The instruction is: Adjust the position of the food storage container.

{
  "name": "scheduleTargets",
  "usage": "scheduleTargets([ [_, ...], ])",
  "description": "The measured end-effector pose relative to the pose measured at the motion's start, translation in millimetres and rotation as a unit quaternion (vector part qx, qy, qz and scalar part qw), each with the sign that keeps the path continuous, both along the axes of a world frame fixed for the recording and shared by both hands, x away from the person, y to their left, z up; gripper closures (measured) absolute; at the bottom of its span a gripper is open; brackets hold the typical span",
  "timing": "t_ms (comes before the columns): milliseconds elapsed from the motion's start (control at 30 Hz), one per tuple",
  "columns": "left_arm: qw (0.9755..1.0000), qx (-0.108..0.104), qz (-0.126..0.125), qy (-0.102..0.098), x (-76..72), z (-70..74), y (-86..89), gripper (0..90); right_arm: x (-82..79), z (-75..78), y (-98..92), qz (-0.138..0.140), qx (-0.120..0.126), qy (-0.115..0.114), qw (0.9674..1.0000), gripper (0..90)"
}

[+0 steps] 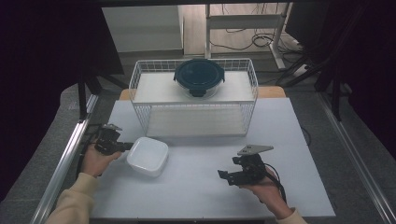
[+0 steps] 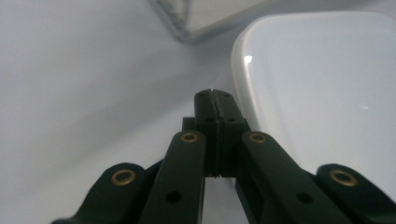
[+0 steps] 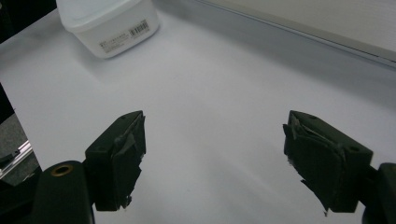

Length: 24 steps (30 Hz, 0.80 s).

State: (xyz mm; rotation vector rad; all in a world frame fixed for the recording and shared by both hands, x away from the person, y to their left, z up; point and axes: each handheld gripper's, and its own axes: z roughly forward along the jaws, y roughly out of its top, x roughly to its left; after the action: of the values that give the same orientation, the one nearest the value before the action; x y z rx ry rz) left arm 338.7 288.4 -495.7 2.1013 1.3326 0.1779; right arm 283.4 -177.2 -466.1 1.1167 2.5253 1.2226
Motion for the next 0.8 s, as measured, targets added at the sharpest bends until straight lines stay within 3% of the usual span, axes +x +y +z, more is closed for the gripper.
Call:
scheduleTargets([
  [567, 0.9992, -0.014, -0.037, 0.006, -18.6, -0.1, -41.8, 89.7, -0.2, -2.6, 3.3, 0.005, -0.004, 0.003, 1.0, 20.0],
  [800, 0.9971, -0.013, -0.074, 0.011, -27.4, -2.9, -68.7, 89.6, 0.5, -3.8, 2.8, 0.004, -0.005, 0.005, 1.0, 20.0],
])
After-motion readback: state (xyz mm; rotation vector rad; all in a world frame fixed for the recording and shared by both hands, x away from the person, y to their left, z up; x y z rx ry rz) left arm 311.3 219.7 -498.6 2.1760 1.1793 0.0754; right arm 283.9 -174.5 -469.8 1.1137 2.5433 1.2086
